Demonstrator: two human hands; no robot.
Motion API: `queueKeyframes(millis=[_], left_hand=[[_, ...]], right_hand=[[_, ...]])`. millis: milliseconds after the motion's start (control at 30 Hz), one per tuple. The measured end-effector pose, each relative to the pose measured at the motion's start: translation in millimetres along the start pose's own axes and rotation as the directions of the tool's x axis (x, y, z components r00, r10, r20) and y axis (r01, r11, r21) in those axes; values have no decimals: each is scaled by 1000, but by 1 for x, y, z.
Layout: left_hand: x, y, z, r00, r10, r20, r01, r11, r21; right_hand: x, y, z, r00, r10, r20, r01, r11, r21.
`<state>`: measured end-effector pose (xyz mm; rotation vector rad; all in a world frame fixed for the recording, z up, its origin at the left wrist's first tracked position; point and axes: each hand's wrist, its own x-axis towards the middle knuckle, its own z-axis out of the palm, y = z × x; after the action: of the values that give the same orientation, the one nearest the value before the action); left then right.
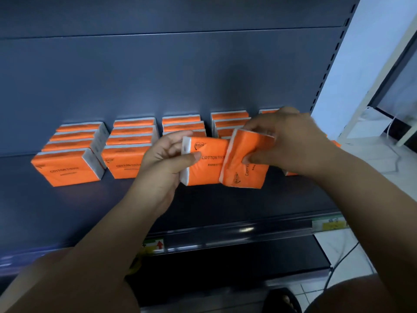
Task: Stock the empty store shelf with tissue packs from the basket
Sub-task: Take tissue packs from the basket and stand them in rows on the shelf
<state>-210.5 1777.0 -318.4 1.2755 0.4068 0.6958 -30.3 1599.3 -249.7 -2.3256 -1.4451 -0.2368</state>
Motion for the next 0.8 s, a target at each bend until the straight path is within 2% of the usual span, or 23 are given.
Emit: queueKeyframes(millis=[67, 133, 200, 300, 533, 700, 800], left_hand=[[1, 4, -11, 998, 46, -42, -44, 998, 38], [3, 6, -21, 990, 93, -106, -82, 991, 109], [2, 8, -30, 981, 120, -155, -93, 981, 170], [-1, 10, -38, 972, 153, -178, -112, 969, 221], [-12, 11, -41, 982, 166, -89, -124, 925, 358], [-13, 12, -43, 990, 116, -81, -78, 925, 372], [-13, 12, -45, 992, 97, -80, -55, 909, 414]], right_hand=[[1, 4, -3, 994, 92, -51, -91, 996, 20], [1, 10, -4, 984, 156, -81, -138, 972, 190], [-2, 13, -7, 980, 185, -71, -160, 951, 264], [-6, 16, -8, 986, 164, -26, -157, 971, 178], [-7, 19, 8, 988, 146, 47, -149, 988, 51], [1, 20, 32, 991, 106, 83, -90, 981, -171], [3, 22, 37, 984, 152, 92, -124, 959, -256]])
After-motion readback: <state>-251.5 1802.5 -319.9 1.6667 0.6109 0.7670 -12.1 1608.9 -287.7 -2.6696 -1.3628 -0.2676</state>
